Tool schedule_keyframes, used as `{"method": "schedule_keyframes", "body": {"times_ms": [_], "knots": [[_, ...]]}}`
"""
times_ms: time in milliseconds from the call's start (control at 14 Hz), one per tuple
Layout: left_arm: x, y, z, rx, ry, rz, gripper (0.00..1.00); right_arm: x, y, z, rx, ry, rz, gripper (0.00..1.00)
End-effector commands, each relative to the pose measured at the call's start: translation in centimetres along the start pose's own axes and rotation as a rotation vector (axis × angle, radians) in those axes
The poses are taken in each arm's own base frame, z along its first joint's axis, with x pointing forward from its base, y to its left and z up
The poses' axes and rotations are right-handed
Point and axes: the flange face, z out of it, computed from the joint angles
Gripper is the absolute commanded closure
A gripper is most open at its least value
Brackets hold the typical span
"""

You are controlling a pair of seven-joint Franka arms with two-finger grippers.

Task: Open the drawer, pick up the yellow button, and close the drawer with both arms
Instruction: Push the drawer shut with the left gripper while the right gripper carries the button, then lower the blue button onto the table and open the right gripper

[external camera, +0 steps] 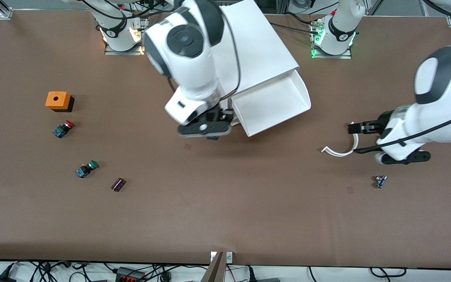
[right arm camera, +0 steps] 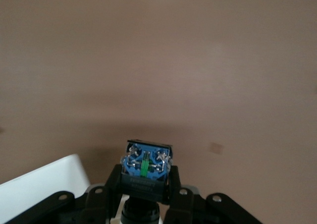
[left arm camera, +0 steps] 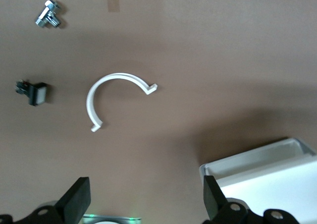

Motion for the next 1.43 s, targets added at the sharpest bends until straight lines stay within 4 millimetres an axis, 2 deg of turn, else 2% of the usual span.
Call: {"method": "schedule_keyframes", "body": {"times_ms": [0,71,214,286,357,500,643,786,857,929,1071,1357], "knots": [[-0.6,2.9,3.4,0.033,0.035,-0.093,0.00,1.4,5.5,0.9,-0.050,-0.097,-0.036,1.00],[-0.8,4.3,4.5,0.035,0.046,-0.125,0.00,2.3,8.1,1.3,-0.051,-0.117,-0.056,1.00],[-1.8,8.3,7.0,0.030,0.087,-0.173,0.00,3.3,12.8,2.9,-0.054,-0.169,-0.127,1.00],[-2.4,10.5,8.5,0.024,0.112,-0.202,0.00,3.1,14.1,4.1,-0.061,-0.195,-0.150,1.00],[-2.7,11.6,9.7,0.031,0.137,-0.225,0.00,3.3,15.2,5.0,-0.067,-0.214,-0.143,1.00],[-2.9,12.2,11.6,0.030,0.151,-0.261,0.00,3.5,17.7,7.3,-0.077,-0.259,-0.138,1.00],[-3.7,13.2,13.0,0.011,0.168,-0.287,0.00,3.5,20.7,10.6,-0.083,-0.296,-0.119,1.00],[-4.9,13.6,13.7,0.008,0.171,-0.281,0.00,3.1,23.2,14.6,-0.067,-0.310,-0.191,1.00],[-5.8,13.6,14.0,0.015,0.164,-0.274,0.00,3.1,24.4,15.9,-0.056,-0.303,-0.227,1.00],[-6.5,13.6,14.1,0.017,0.161,-0.268,0.00,3.1,25.5,17.0,-0.047,-0.298,-0.261,1.00],[-8.0,14.5,14.4,0.023,0.153,-0.245,0.00,2.8,26.3,18.5,-0.035,-0.295,-0.339,1.00],[-10.1,16.3,15.4,0.026,0.137,-0.247,0.00,1.9,30.7,22.0,0.003,-0.265,-0.441,1.00]]}}
